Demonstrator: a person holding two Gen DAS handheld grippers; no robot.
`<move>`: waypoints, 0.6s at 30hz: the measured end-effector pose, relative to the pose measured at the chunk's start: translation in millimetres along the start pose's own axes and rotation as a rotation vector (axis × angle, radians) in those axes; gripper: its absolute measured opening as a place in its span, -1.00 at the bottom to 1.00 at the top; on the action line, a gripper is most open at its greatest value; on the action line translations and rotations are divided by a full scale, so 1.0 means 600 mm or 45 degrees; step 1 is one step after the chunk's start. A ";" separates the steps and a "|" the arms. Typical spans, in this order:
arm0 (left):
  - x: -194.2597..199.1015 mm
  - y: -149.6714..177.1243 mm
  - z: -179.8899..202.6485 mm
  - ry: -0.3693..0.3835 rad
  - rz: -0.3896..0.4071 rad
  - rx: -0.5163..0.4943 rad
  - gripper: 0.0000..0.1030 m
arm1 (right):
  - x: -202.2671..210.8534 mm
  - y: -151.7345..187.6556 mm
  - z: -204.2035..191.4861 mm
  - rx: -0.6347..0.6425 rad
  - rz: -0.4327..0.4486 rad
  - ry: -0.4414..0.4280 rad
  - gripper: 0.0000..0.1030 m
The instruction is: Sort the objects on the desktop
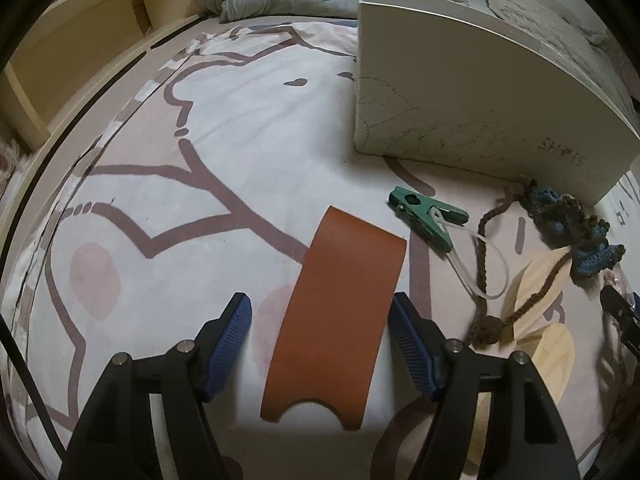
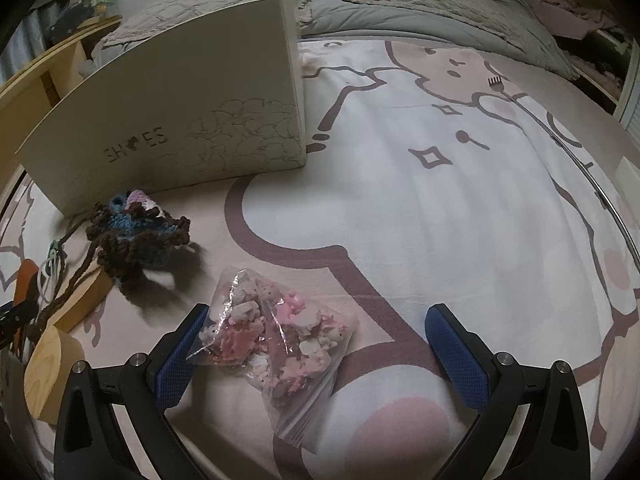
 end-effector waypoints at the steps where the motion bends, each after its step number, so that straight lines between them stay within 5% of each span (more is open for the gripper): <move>1: 0.000 0.000 0.001 0.001 0.001 -0.004 0.38 | -0.002 -0.001 0.000 -0.002 -0.004 0.001 1.00; 5: -0.001 0.001 0.007 0.006 0.000 -0.028 0.37 | -0.005 -0.002 0.000 -0.007 -0.019 0.002 1.00; 13: 0.003 0.003 0.026 0.039 0.006 -0.074 -0.06 | -0.002 -0.005 0.003 -0.005 -0.012 -0.016 0.96; 18: 0.004 0.002 0.025 0.045 0.009 -0.058 -0.07 | 0.010 -0.008 0.000 0.028 0.036 -0.010 0.31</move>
Point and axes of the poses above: each gripper's, at about its wrist camera, not at the fingertips, and x roughly against the way its jaws point, z to its right, y to its underside, the point moved 4 cm from there along -x, roughly the way its jaws point, and after that the axes turned 4 degrees about y, right-handed, at the moved point
